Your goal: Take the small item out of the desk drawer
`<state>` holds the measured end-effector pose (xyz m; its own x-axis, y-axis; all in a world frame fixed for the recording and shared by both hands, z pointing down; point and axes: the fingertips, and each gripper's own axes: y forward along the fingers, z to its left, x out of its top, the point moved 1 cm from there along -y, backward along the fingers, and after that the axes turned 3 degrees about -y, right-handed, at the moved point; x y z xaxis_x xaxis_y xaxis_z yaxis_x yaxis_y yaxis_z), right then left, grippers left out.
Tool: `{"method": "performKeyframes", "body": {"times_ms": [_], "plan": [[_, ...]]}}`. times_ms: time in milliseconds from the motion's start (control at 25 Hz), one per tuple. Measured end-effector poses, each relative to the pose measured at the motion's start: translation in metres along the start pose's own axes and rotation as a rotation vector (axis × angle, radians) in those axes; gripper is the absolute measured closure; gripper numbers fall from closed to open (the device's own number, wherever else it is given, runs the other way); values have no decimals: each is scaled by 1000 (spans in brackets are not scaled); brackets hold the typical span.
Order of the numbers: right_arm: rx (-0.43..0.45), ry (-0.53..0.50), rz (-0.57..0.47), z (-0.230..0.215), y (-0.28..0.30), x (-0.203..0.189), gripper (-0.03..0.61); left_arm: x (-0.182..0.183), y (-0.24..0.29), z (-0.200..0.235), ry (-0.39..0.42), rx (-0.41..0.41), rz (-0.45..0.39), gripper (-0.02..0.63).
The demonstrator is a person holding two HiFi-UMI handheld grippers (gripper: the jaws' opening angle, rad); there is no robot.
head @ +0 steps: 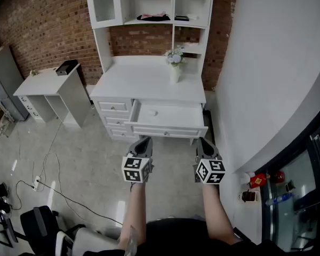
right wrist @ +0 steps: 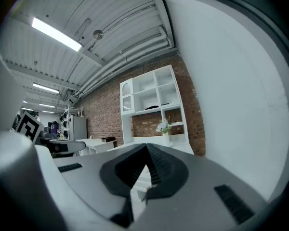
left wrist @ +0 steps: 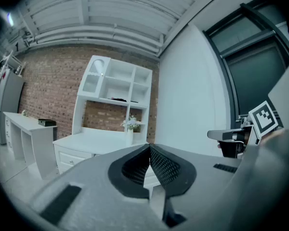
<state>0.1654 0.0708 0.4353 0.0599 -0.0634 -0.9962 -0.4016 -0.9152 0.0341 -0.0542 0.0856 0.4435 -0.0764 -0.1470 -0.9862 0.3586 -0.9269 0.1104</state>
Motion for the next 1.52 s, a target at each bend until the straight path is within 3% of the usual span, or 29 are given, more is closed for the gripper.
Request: {"method": "performKeyframes", "body": {"times_ms": [880, 1120, 1280, 1520], "plan": [[38, 53, 30, 7, -3, -17, 581, -22, -7, 1, -27, 7, 46, 604], [39, 68, 47, 7, -9, -24, 581, -27, -13, 6, -35, 46, 18, 601], [24, 78, 49, 5, -14, -25, 581, -31, -18, 5, -49, 34, 18, 494], [10, 76, 38, 8, -14, -20, 581, -26, -21, 13, -43, 28, 4, 477]]}}
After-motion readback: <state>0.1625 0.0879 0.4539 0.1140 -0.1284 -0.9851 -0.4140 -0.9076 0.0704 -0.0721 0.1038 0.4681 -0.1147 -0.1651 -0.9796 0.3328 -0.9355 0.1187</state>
